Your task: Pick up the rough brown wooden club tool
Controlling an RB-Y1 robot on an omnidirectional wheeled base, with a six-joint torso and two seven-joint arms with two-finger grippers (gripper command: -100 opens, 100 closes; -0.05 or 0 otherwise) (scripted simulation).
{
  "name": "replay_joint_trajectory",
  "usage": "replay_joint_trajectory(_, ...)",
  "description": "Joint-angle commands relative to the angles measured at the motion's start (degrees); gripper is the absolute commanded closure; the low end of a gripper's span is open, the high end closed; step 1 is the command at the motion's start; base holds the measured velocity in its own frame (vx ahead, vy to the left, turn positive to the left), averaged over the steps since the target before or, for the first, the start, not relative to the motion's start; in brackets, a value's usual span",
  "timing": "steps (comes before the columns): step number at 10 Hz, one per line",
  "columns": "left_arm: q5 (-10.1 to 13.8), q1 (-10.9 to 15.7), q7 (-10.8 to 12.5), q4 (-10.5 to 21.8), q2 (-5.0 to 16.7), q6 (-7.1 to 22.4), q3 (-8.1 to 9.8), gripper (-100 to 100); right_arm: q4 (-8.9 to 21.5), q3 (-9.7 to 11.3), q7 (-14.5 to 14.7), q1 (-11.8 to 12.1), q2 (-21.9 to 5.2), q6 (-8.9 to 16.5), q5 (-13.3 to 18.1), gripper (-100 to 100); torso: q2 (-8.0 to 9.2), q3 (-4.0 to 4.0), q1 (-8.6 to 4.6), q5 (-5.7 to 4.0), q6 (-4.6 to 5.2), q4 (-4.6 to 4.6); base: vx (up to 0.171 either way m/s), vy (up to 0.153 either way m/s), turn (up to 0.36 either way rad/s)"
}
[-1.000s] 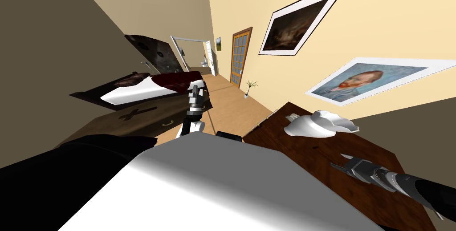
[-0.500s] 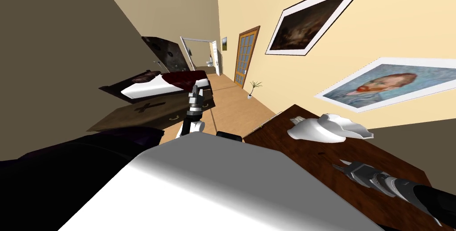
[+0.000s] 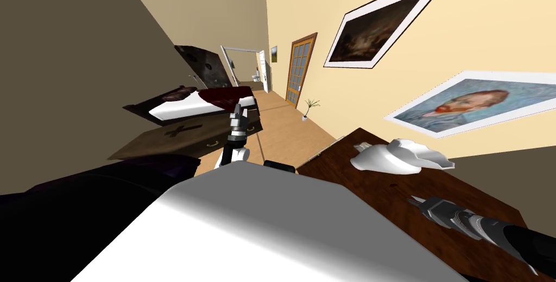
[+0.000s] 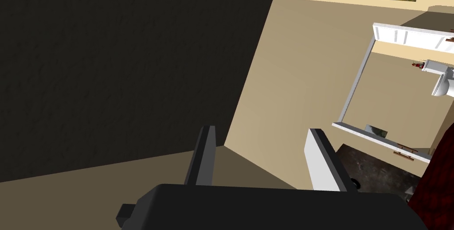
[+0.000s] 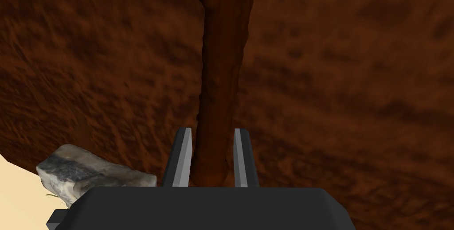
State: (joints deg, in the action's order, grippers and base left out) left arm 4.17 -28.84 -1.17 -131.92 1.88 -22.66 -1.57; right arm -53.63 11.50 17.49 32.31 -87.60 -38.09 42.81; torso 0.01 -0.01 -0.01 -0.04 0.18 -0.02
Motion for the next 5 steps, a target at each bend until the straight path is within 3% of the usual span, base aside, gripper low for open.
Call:
replay_joint_trajectory(1,0.0,0.0,0.0,0.0,0.0,0.0,0.0,0,1.6,1.27,-1.05,-1.22,1.19,0.46,0.47,100,0.0,0.0,0.0,0.0,0.0,0.0,-0.033,-0.013,0.118)
replay_joint_trajectory(4,0.0,-0.02,0.0,0.0,0.0,0.0,0.01,0,-0.37,-0.62,0.84,-0.62,-1.49,-1.83,0.19,100,-0.08,-0.04,0.08,0.05,0.12,-0.02,0.058,0.011,-0.258)
replay_joint_trajectory(5,0.0,-0.02,0.0,0.0,0.0,0.0,0.01,0,0.02,-0.37,0.44,-0.54,-1.03,-1.38,0.13,100,-0.19,-0.1,0.15,0.08,0.09,-0.04,0.041,0.014,-0.076)
